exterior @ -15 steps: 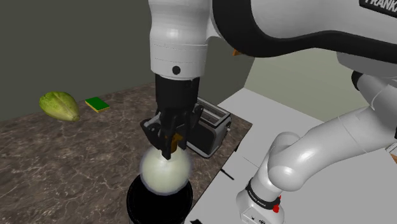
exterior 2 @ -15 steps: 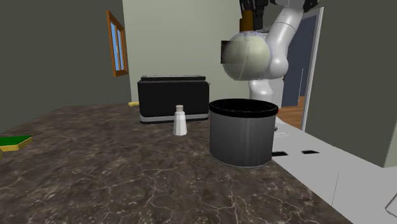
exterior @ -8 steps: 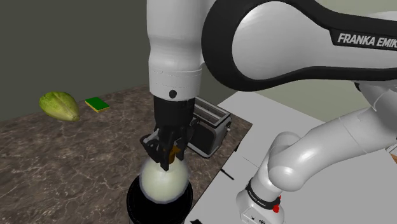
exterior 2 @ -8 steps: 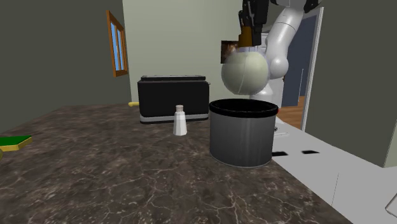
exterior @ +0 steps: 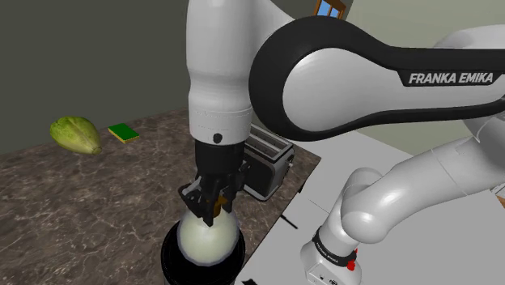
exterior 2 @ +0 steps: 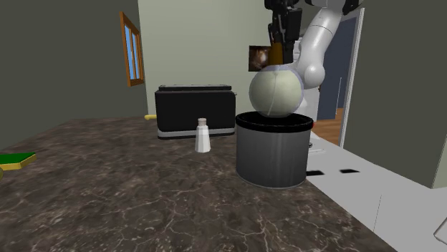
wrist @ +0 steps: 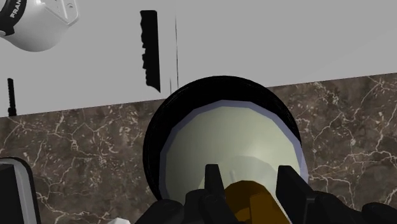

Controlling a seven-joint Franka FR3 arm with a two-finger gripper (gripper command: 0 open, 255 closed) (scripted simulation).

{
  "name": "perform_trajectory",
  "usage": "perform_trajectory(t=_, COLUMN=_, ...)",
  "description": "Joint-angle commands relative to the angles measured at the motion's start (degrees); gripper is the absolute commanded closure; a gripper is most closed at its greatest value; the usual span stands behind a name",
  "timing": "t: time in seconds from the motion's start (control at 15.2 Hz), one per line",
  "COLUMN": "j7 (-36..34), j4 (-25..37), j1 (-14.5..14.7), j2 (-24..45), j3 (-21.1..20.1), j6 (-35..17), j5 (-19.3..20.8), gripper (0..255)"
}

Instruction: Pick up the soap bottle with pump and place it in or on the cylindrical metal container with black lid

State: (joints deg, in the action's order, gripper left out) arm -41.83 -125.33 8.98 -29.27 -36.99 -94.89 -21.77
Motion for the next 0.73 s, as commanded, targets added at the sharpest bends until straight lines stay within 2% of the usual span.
perform_trajectory(t=0.0, j7=0.01, j4=-0.04, j1=0.00, j2=-0.02, j3=0.00, j6=-0.05, j5=-0.01, gripper=255)
perform_trajectory(t=0.13, j7=0.02, j4=-0.04, j1=0.00, j2=-0.02, j3=0.00, j6=-0.05, j5=-0.01, gripper=255)
perform_trajectory(t=0.2, j7=0.02, j4=-0.04, j1=0.00, j2=-0.02, j3=0.00, j6=-0.05, j5=-0.01, gripper=0)
perform_trajectory(t=0.53, j7=0.02, j4=-0.04, j1=0.00, j2=-0.02, j3=0.00, j6=-0.06, j5=-0.01, gripper=0)
perform_trajectory(t=0.66, j7=-0.39, j4=4.07, j1=-0.47, j2=0.62, j3=0.81, j6=3.49, j5=0.85, gripper=0)
